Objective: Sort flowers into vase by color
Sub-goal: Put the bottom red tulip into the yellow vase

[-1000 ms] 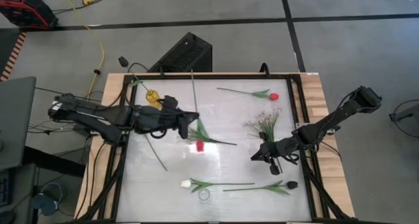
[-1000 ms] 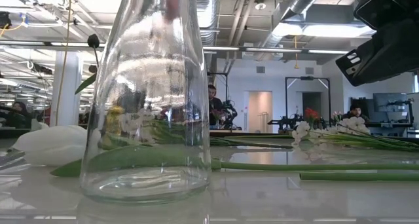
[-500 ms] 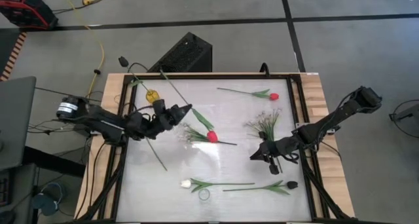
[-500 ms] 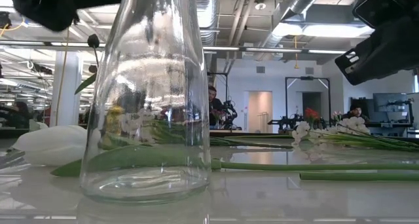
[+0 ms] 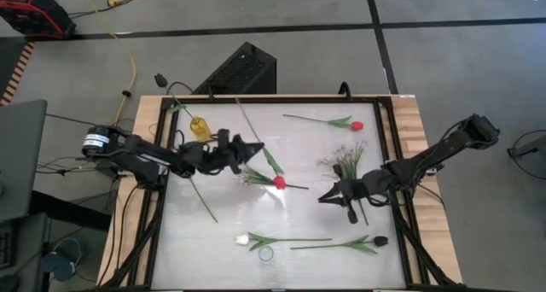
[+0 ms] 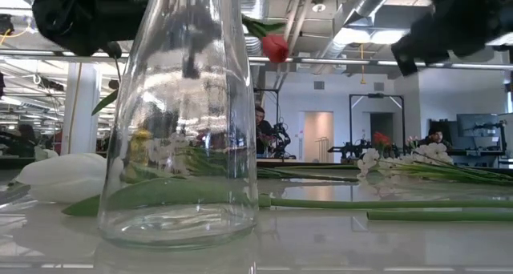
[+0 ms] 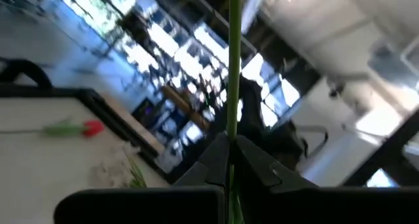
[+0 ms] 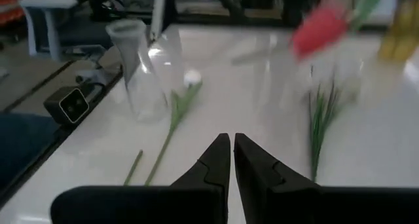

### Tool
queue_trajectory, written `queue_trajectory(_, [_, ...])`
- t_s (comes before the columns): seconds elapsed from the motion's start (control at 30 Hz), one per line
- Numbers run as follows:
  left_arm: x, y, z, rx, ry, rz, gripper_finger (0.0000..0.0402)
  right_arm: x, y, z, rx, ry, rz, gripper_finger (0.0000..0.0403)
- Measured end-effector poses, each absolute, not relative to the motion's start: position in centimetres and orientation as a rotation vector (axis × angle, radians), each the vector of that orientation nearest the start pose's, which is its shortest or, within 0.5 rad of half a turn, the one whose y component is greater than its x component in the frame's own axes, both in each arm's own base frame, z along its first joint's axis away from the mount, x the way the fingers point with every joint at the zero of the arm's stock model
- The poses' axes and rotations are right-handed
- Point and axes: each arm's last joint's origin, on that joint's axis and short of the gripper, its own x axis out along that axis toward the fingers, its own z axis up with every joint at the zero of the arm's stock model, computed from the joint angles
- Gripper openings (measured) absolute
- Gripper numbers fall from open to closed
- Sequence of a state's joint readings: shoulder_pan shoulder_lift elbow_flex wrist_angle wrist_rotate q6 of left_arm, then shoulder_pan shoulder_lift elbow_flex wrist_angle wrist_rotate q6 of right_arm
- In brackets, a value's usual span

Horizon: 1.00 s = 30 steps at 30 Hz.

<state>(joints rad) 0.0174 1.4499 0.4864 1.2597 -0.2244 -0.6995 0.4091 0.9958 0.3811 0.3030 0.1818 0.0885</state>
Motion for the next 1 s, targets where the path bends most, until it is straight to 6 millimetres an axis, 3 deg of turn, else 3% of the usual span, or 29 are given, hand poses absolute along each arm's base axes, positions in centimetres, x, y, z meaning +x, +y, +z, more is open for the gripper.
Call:
queue_trajectory(0.1, [28.3,0.9,23.7,-0.718,-0.27,0.091,0.0,19.4,7.8,22.1,-0.224,0.23,0.245,0.0051])
queue_trajectory(0.33, [31.3,0.5,26.7,-0.748,-0.071,0.081,0.0,20.1,8.3,25.3,-1.139,0.022,0.281,0.0051])
queue_trajectory(0.43, [31.9,0.1,27.7,-0.754,-0.025,0.085,0.0,20.6,7.7,26.4,-1.41,0.022,0.185,0.0051])
queue_trajectory(0.57, [32.2,-0.4,28.4,-0.769,0.012,0.077,0.0,21.3,6.1,28.1,-1.519,0.076,0.015,0.0051])
queue_trajectory(0.77, [32.2,-0.9,28.5,-0.786,0.007,0.101,0.0,22.6,3.2,29.6,-1.652,0.148,-0.108,0.006])
queue_trajectory(1.0, [32.2,-0.8,28.4,-0.799,0.005,0.134,0.0,26.2,1.3,29.1,-1.774,0.24,-0.129,0.0118])
